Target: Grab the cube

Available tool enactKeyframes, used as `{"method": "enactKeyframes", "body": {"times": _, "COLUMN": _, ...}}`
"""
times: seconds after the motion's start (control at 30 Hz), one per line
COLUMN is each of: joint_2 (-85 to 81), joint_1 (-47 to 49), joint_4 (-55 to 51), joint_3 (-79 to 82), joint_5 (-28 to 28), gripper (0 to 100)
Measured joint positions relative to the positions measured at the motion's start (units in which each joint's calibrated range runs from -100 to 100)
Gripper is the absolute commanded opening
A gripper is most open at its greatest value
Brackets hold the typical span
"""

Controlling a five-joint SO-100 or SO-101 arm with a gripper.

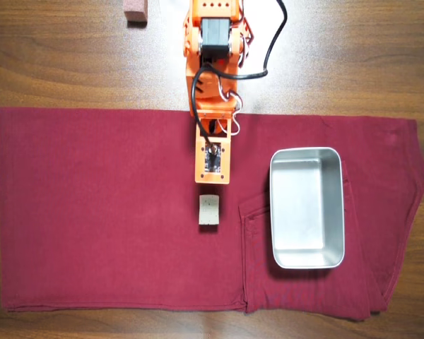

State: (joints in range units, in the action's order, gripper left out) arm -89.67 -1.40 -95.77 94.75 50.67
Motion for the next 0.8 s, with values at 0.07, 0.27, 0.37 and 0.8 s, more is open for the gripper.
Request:
{"method": "enactKeyframes", "body": {"times": 0.07, "joint_2": 14.0, "joint_1": 0.1, "joint_4": 2.4, "joint_3": -11.9, "joint_5": 0.3, "gripper": 16}}
{"method": "enactKeyframes", "body": {"times": 0.27, "joint_2": 49.3, "joint_1": -5.4, "joint_4": 8.3, "joint_3": -45.7, "joint_5": 3.4, "gripper": 21}}
{"method": "enactKeyframes", "body": {"times": 0.37, "joint_2": 64.0, "joint_1": -8.5, "joint_4": 13.0, "joint_3": -55.7, "joint_5": 4.1, "gripper": 23}}
{"method": "enactKeyframes", "body": {"times": 0.8, "joint_2": 76.1, "joint_1": -6.4, "joint_4": 16.8, "joint_3": -61.0, "joint_5": 2.9, "gripper": 37}}
